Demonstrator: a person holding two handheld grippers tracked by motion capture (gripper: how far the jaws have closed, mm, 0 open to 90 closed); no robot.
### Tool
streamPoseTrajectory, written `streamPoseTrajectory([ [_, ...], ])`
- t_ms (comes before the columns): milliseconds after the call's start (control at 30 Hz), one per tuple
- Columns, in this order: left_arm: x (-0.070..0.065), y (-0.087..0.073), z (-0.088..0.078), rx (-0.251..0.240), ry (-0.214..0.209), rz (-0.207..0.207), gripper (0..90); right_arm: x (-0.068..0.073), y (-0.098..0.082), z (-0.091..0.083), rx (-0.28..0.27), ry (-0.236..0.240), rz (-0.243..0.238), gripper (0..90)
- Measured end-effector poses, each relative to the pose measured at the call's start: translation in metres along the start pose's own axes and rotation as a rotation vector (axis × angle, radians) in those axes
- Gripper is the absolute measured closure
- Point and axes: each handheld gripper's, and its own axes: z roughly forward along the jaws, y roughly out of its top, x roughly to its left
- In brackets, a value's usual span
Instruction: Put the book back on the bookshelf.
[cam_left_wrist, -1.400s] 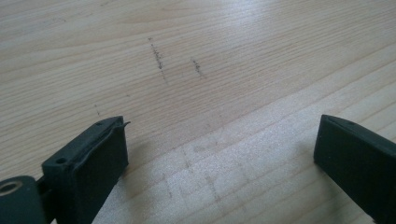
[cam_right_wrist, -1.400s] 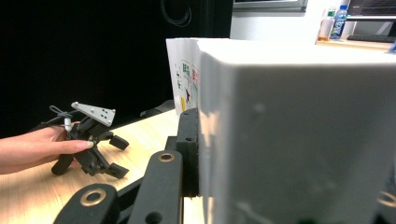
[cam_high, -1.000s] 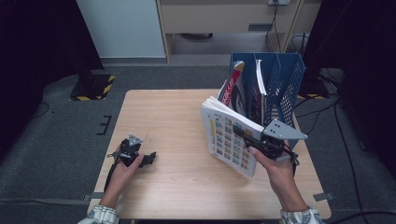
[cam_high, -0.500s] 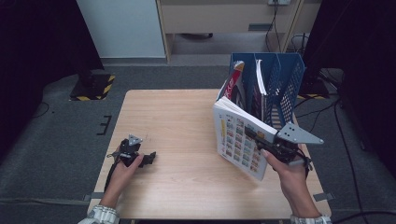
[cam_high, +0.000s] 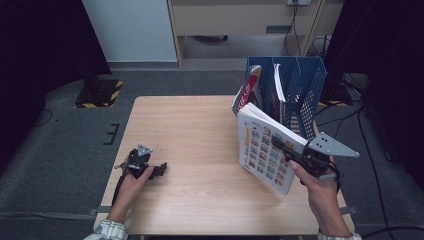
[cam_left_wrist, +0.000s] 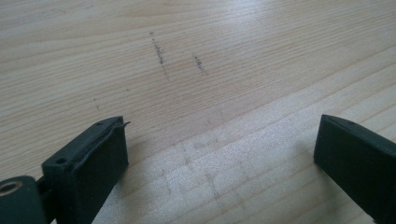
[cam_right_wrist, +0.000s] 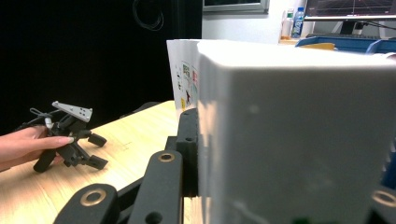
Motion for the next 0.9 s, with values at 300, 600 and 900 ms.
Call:
streamPoseTrajectory([
  [300, 0.0, 0.0, 0.0, 0.001, 0.002, -0.005, 2.5, -0.005, 0.003, -0.013, -0.023, -0.027, 0.006, 73.7],
  [600, 0.0, 0.0, 0.0, 0.002, 0.002, -0.005, 2.3, -0.01, 0.009, -0.028, -0.028, -0.058, 0.003, 73.7],
  [900, 0.0, 0.0, 0.0, 0.002, 0.002, -0.005, 2.3, -0.01, 0.025, -0.039, -0.056, -0.064, -0.003, 73.7],
])
